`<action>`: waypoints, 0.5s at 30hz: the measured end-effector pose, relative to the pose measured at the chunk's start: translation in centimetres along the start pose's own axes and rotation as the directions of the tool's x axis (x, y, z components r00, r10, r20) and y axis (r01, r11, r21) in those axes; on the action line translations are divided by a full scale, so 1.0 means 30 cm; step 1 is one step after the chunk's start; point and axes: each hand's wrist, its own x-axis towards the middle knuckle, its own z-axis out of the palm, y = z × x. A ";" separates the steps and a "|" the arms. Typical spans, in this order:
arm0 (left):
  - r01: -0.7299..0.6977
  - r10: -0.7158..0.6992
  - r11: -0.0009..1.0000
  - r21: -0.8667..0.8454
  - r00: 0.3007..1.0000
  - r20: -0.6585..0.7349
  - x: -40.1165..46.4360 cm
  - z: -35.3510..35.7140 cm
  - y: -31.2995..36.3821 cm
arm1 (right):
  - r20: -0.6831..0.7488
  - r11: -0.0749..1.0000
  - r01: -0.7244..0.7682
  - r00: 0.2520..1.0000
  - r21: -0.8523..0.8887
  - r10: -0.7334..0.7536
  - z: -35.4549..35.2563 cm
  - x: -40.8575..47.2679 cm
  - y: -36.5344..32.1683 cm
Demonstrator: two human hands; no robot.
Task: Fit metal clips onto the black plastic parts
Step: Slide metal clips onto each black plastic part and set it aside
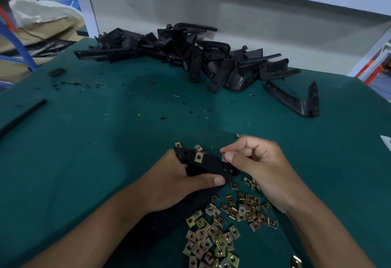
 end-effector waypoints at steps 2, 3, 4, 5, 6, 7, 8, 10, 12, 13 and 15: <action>-0.009 0.009 1.000 0.000 1.000 0.011 0.000 0.000 -0.001 | -0.006 1.000 0.015 1.000 -0.004 -0.015 0.005 -0.002 0.000; -0.016 0.016 1.000 0.001 1.000 0.014 0.001 -0.001 -0.001 | -0.014 1.000 0.021 1.000 0.005 -0.021 0.008 -0.003 -0.001; -0.020 0.020 1.000 0.003 1.000 0.014 0.001 -0.001 0.000 | -0.027 1.000 0.019 0.999 0.023 -0.019 0.012 -0.004 -0.002; -0.024 0.024 1.000 0.010 1.000 0.010 0.002 -0.002 0.000 | -0.039 0.999 0.016 0.999 0.030 -0.015 0.016 -0.006 -0.003; -0.028 0.028 0.999 0.020 1.000 0.004 0.002 -0.003 -0.001 | -0.051 1.000 0.014 0.999 0.023 -0.013 0.020 -0.007 -0.006; -0.031 0.031 0.999 0.029 1.000 0.000 0.002 -0.003 -0.004 | -0.062 1.000 0.024 0.998 -0.010 -0.025 0.021 -0.009 -0.007; -0.031 0.032 0.999 0.034 0.999 -0.007 0.002 -0.003 -0.006 | -0.068 0.998 0.040 0.997 -0.049 -0.043 0.022 -0.011 -0.010; -0.037 0.038 0.999 0.039 0.999 -0.021 0.002 -0.001 -0.012 | -0.079 0.988 0.077 0.993 -0.131 -0.088 0.019 -0.016 -0.013; -0.059 0.061 0.997 0.057 0.998 -0.028 0.002 0.001 -0.017 | -0.087 0.972 0.096 0.989 -0.215 -0.117 0.018 -0.022 -0.018; -0.066 0.068 0.995 0.069 0.997 -0.028 0.003 0.002 -0.018 | -0.085 0.960 0.102 0.988 -0.259 -0.128 0.020 -0.024 -0.022; -0.066 0.069 0.994 0.087 0.997 -0.038 0.007 0.001 -0.022 | -0.077 0.950 0.091 0.990 -0.298 -0.119 0.027 -0.030 -0.027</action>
